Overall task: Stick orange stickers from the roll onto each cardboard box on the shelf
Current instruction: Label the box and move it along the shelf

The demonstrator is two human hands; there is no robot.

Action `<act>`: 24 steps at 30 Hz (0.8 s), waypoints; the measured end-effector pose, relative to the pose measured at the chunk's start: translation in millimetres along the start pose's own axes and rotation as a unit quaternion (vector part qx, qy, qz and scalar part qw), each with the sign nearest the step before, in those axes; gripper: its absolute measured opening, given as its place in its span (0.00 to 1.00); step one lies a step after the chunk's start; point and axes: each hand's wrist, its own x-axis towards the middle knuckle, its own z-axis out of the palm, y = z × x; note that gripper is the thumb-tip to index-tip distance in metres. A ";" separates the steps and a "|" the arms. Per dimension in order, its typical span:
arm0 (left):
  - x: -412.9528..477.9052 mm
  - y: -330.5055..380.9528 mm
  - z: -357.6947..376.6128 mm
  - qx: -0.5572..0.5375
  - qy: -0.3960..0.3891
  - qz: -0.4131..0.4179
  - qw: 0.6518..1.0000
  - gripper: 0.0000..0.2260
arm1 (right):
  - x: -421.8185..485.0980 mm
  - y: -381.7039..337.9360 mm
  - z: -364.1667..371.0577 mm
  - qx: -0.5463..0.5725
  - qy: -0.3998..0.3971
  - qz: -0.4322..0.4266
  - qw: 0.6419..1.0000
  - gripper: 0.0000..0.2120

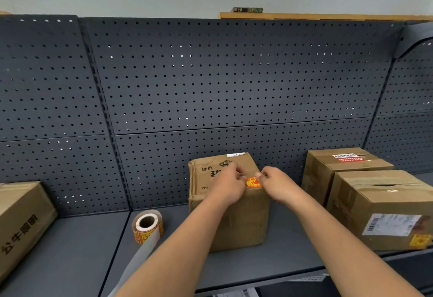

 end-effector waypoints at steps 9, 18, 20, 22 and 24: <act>1.6 5.0 5.3 -0.013 0.036 -0.038 0.999 0.07 | 0.3 4.6 1.0 0.063 0.014 0.032 0.997 0.21; -8.2 0.9 -4.4 0.019 0.003 0.009 1.000 0.13 | -3.0 7.3 4.7 0.048 0.024 0.005 0.999 0.20; -9.6 0.9 -7.5 0.022 -0.013 0.018 1.000 0.16 | -9.1 8.7 5.1 0.049 0.011 0.001 0.999 0.20; -10.8 1.0 -6.6 0.013 -0.017 0.018 1.000 0.15 | -11.4 11.7 7.3 0.047 0.007 -0.010 0.999 0.18; -12.4 1.1 -3.7 0.005 -0.013 0.020 1.000 0.12 | -12.0 14.0 8.5 0.058 0.010 -0.017 0.998 0.18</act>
